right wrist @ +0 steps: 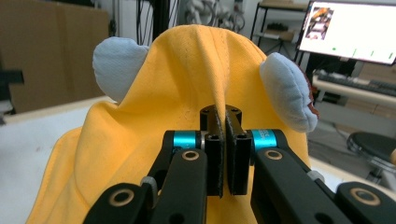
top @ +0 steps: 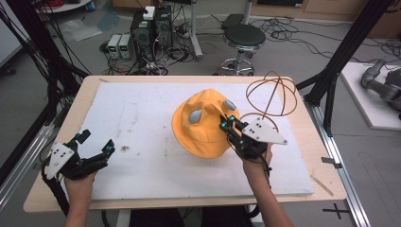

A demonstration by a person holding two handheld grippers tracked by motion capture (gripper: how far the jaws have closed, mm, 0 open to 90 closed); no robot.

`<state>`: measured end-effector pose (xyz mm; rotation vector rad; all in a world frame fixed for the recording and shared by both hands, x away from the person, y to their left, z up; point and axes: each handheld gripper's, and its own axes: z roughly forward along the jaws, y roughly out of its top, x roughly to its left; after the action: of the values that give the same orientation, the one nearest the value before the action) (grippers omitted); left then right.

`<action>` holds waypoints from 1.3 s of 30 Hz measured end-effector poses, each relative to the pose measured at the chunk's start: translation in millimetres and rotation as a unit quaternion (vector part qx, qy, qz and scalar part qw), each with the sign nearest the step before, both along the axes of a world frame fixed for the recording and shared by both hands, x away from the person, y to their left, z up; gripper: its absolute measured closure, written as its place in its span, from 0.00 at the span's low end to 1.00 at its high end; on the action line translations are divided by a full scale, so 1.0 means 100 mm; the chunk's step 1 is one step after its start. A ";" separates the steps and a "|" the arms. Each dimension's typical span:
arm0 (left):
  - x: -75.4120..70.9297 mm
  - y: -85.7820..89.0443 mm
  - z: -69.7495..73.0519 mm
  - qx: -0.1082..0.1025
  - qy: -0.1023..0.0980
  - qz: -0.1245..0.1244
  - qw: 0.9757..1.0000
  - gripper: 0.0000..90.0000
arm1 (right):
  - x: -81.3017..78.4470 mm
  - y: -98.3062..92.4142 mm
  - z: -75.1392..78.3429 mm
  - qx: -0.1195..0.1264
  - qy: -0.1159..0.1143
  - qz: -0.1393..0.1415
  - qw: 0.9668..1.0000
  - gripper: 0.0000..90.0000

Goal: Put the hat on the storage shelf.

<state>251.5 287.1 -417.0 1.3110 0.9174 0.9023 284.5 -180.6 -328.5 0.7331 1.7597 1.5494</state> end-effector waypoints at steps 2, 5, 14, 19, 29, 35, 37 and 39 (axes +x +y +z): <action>0.00 0.00 0.00 -0.001 0.000 0.000 1.000 0.11 | 0.01 -0.01 0.08 0.004 -0.011 -0.003 1.000 0.99; 0.00 0.00 0.00 -0.001 0.000 0.000 1.000 0.11 | 0.03 -0.03 0.22 0.013 -0.025 -0.010 1.000 0.99; 0.00 0.00 -0.01 -0.003 -0.001 0.000 1.000 0.11 | 0.11 -0.13 0.62 0.026 -0.062 -0.031 0.997 0.99; 0.00 0.00 -0.01 -0.001 0.002 -0.001 1.000 0.11 | 0.12 -0.26 0.85 0.039 -0.078 -0.052 0.995 0.99; 0.00 0.00 -0.01 -0.002 0.003 -0.002 1.000 0.11 | 0.16 -0.69 1.05 0.054 -0.092 -0.107 0.989 0.99; 0.01 -0.02 -0.02 0.002 0.005 -0.003 1.000 0.11 | 0.19 -0.93 1.08 0.051 -0.098 -0.146 0.983 0.98; 0.01 -0.02 -0.02 0.002 0.006 -0.004 1.000 0.11 | 0.22 -0.98 1.07 0.048 -0.100 -0.158 0.981 0.99; 0.01 -0.03 -0.02 0.005 0.007 -0.005 1.000 0.11 | 0.25 -1.04 1.04 0.047 -0.097 -0.172 0.979 0.99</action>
<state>252.0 284.6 -419.3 1.3305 0.9174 0.8933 309.6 -284.9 -224.8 0.8510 1.3450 1.4206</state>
